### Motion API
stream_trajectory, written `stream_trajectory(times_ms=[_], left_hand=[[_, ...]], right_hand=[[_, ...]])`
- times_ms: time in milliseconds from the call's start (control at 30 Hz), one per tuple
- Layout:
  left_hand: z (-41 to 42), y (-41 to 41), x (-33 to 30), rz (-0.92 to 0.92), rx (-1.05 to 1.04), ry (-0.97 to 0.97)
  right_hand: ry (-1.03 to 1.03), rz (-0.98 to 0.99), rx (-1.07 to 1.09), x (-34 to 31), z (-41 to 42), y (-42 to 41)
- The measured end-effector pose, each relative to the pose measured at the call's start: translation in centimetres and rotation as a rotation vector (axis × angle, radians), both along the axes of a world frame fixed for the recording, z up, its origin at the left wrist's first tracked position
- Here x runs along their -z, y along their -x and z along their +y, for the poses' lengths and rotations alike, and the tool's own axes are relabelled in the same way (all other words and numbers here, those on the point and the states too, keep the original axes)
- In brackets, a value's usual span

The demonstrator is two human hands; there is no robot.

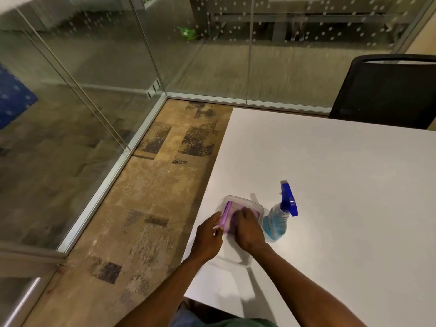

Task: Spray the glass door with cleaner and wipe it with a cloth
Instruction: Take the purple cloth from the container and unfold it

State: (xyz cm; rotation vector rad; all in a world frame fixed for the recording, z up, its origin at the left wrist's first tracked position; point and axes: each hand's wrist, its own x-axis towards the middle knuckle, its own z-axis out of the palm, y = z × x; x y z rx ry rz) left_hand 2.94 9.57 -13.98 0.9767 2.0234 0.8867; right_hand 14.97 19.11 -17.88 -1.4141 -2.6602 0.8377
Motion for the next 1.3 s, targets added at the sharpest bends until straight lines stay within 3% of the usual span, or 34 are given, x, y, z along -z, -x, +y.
stream_trajectory(times_ms=[267,700,933,1100,1300], left_hand=[[-2.6,0.2,0.5,-0.056,-0.082,-0.015],[-3.6,0.3,0.1,-0.114,-0.175,-0.053],[-4.0,0.4,-0.1,-0.131,-0.201,-0.044],[-4.8,0.8,-1.1,-0.161,-0.266,-0.074],[-5.2,1.6,-3.8,-0.385,-0.309,-0.152]], right_hand=[[0.024,-0.183,-0.002,2.8,1.7,2.7],[0.01,-0.191,-0.019,1.7,2.5,2.3],[0.108,-0.02,-0.013,-0.9,2.1,1.4],[0.17,0.245,-0.015,-5.0,1.1,0.0],[0.211,0.556,0.013,-10.1,-1.1,0.0]])
